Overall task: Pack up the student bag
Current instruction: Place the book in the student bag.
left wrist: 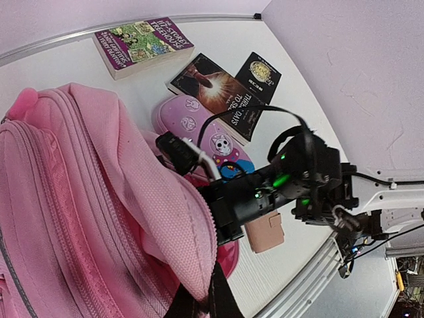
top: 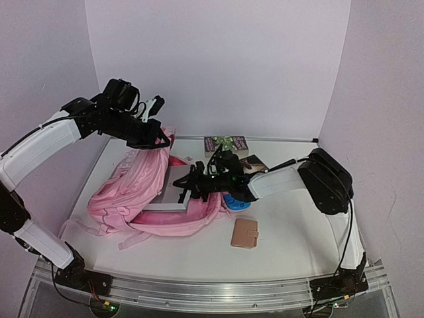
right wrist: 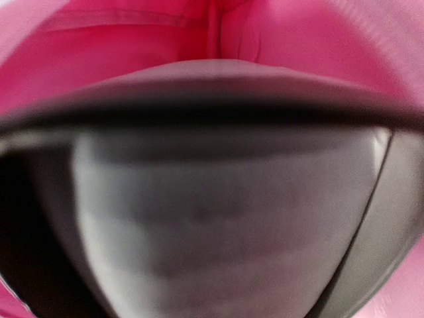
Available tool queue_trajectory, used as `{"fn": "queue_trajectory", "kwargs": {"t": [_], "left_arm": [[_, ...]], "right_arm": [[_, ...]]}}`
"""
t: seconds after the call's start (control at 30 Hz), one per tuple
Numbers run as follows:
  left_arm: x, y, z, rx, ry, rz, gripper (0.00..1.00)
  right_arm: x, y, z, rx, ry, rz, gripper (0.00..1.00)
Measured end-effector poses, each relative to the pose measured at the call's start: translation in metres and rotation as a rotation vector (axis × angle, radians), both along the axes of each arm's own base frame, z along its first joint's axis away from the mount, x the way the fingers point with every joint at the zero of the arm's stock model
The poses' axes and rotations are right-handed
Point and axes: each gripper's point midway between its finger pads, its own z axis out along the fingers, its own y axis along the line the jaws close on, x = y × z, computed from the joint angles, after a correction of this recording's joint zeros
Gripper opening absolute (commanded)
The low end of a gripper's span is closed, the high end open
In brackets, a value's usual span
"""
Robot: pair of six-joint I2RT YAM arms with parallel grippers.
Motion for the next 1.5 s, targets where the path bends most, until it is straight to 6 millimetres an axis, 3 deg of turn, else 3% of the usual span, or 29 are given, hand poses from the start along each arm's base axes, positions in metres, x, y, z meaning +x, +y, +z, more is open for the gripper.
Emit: {"fn": "queue_trajectory", "kwargs": {"t": [0.13,0.3,0.37,0.5,0.7,0.83,0.93,1.07,1.23,1.5], "left_arm": [[-0.003,-0.004,0.002,-0.018,0.006,-0.026,0.0],[-0.002,-0.004,-0.001,-0.015,0.01,-0.034,0.0],[-0.001,-0.004,-0.001,-0.015,0.01,-0.034,0.0],[0.0,-0.002,-0.001,-0.019,0.01,-0.032,0.0],[0.009,0.007,-0.006,-0.012,0.02,0.007,0.0],[0.013,0.011,-0.016,-0.013,0.038,0.029,0.0],[0.014,0.012,-0.021,-0.015,0.042,0.035,0.0],[0.015,0.018,-0.021,-0.021,0.037,0.051,0.0],[0.019,0.026,-0.017,-0.027,0.028,0.073,0.0],[0.017,0.024,-0.017,-0.037,0.036,0.061,0.0]], "right_arm": [[0.001,0.014,-0.022,-0.009,-0.007,0.012,0.0],[0.005,0.027,-0.019,0.017,-0.025,0.035,0.04],[0.006,0.032,-0.013,0.023,-0.029,0.037,0.12],[0.006,0.046,-0.007,0.039,-0.037,0.039,0.36],[0.0,0.05,-0.028,0.01,-0.052,0.05,0.76],[-0.002,0.04,-0.043,-0.051,-0.075,0.052,0.91],[-0.001,0.03,-0.038,-0.105,-0.103,0.047,0.97],[0.001,0.017,-0.014,-0.163,-0.152,0.031,0.98],[-0.002,0.007,0.009,-0.185,-0.176,0.029,0.87],[-0.003,0.009,0.001,-0.201,-0.155,0.05,0.78]]}}
